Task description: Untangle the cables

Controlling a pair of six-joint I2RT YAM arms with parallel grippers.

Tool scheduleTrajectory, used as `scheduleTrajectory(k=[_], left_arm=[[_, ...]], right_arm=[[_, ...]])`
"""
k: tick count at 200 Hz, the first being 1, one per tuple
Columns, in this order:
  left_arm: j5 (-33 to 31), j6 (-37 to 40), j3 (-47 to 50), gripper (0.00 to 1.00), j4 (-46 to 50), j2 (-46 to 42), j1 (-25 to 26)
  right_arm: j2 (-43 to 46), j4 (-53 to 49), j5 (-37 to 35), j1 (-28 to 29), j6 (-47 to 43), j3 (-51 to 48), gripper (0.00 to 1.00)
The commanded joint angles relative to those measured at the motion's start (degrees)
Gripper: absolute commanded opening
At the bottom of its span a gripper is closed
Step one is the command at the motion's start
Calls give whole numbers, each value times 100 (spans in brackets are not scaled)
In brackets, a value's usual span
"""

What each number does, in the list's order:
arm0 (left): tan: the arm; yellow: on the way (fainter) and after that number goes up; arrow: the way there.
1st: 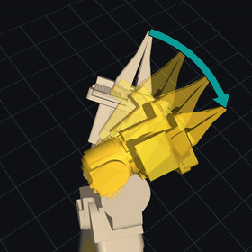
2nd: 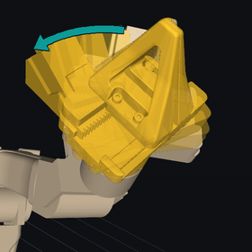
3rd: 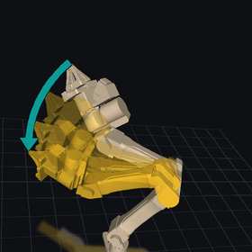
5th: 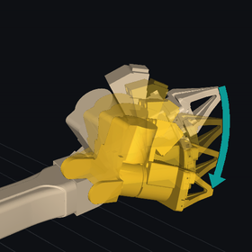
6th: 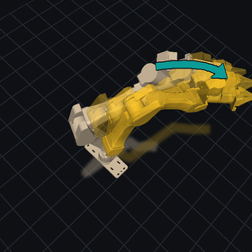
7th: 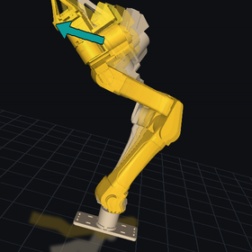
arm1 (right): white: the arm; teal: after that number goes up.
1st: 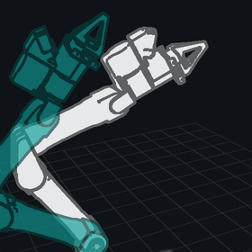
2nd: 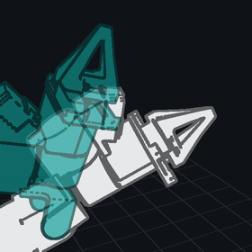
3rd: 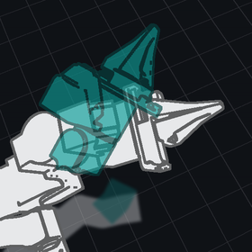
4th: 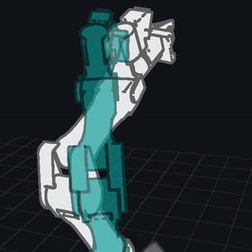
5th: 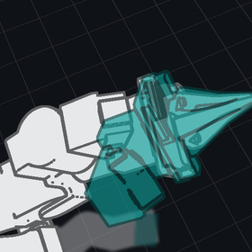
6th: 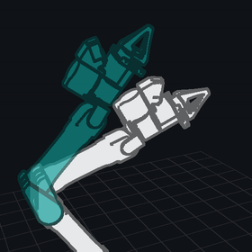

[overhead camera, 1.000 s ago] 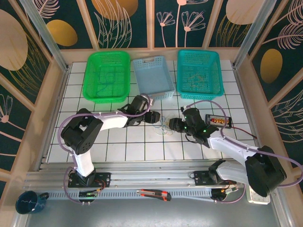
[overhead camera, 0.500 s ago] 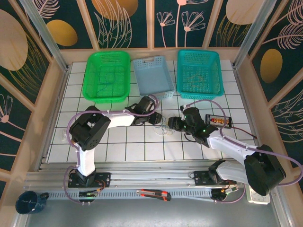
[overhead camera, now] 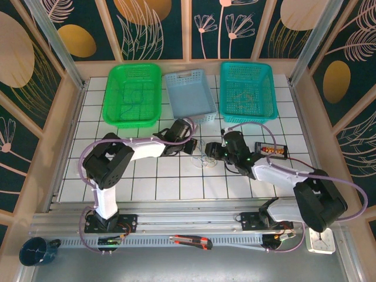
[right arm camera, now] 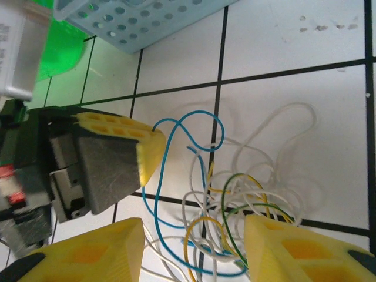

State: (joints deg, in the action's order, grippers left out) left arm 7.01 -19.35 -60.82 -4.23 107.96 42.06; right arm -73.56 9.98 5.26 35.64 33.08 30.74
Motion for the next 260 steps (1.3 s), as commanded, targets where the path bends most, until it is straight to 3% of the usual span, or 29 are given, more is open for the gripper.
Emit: scheduleTrajectory(k=[1,85,153,235,260], left_arm=[[23,-140,110,0,-17,-498,1],[-15,-408,109,0,-9,-1760,3],[480,-662,157,0,-456,-2265,2],[817,-1075,174,0,-618,-2426,-2],[937,-1264,167,0,-731,-2459,-1]], right_arm=[[-194,469,61,52,120,169,48],[-884,1200,44,58,426,-263,45],[-1205,1455,72,68,581,-529,42],[51,489,-60,64,38,-411,42],[436,490,-17,64,-373,-394,48]])
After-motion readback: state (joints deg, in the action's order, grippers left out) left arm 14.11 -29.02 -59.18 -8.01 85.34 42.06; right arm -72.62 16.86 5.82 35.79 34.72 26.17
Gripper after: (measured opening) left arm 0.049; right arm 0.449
